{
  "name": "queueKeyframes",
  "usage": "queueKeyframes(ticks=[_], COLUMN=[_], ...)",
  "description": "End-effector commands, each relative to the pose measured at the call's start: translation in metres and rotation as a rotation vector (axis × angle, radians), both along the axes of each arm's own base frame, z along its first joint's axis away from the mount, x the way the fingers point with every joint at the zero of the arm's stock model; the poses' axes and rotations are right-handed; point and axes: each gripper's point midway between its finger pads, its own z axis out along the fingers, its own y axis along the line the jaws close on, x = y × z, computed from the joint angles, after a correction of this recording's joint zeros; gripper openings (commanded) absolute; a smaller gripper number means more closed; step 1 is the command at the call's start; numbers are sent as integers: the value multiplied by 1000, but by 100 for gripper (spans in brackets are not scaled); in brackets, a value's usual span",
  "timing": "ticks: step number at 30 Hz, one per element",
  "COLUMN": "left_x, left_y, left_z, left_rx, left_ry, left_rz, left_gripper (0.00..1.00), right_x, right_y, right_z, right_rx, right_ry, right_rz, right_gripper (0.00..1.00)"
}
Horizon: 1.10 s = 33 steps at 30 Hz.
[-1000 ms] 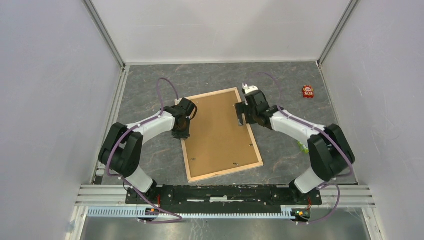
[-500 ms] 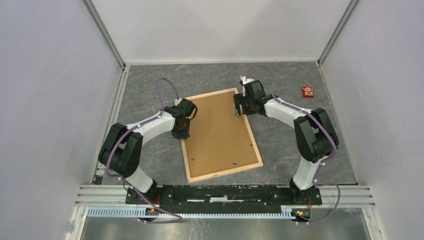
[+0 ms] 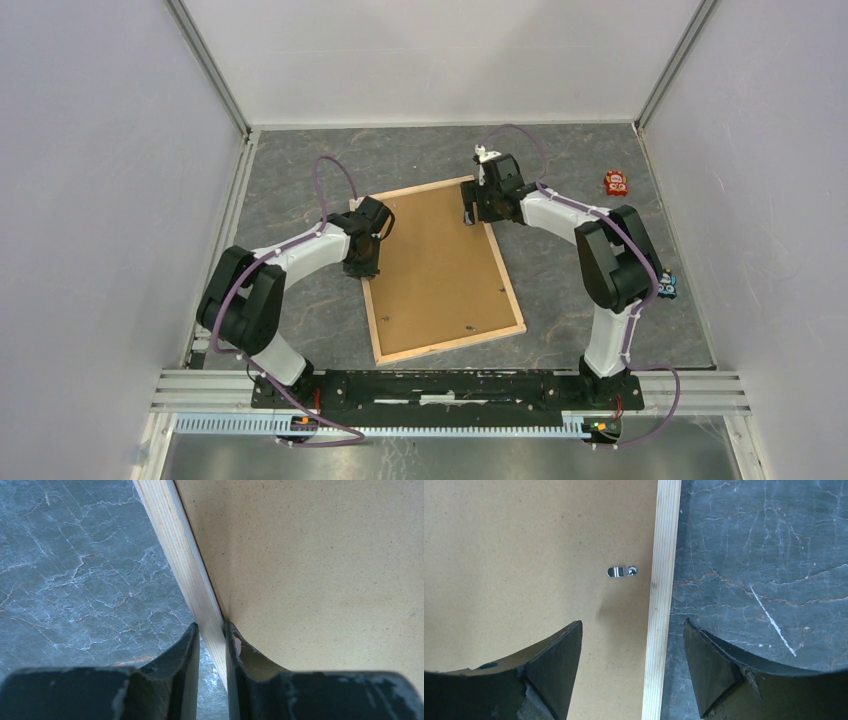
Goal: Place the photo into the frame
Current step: Install the photo frame at the center of the board.
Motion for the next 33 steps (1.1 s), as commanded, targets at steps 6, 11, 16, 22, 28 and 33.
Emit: queueKeyframes(ticks=[6, 11, 16, 22, 28, 33], left_x=[-9, -10, -10, -10, -11, -12], left_y=[5, 4, 2, 0, 0, 0], left_z=[3, 2, 2, 2, 1, 0], left_rx=[26, 20, 14, 5, 4, 7], left_ry=[25, 30, 33, 36, 38, 41], left_rz=[-46, -48, -49, -50, -53, -54], left_gripper=[2, 2, 2, 2, 2, 2], right_x=[44, 49, 47, 44, 50, 53], right_y=[6, 9, 6, 3, 1, -2], right_z=[22, 19, 16, 1, -3, -11], right_rx=[-8, -7, -37, -76, -96, -112], right_ry=[-101, -91, -89, -57, -78, -79], right_rz=[-42, -53, -27, 2, -4, -19], right_gripper=[73, 69, 59, 58, 58, 57])
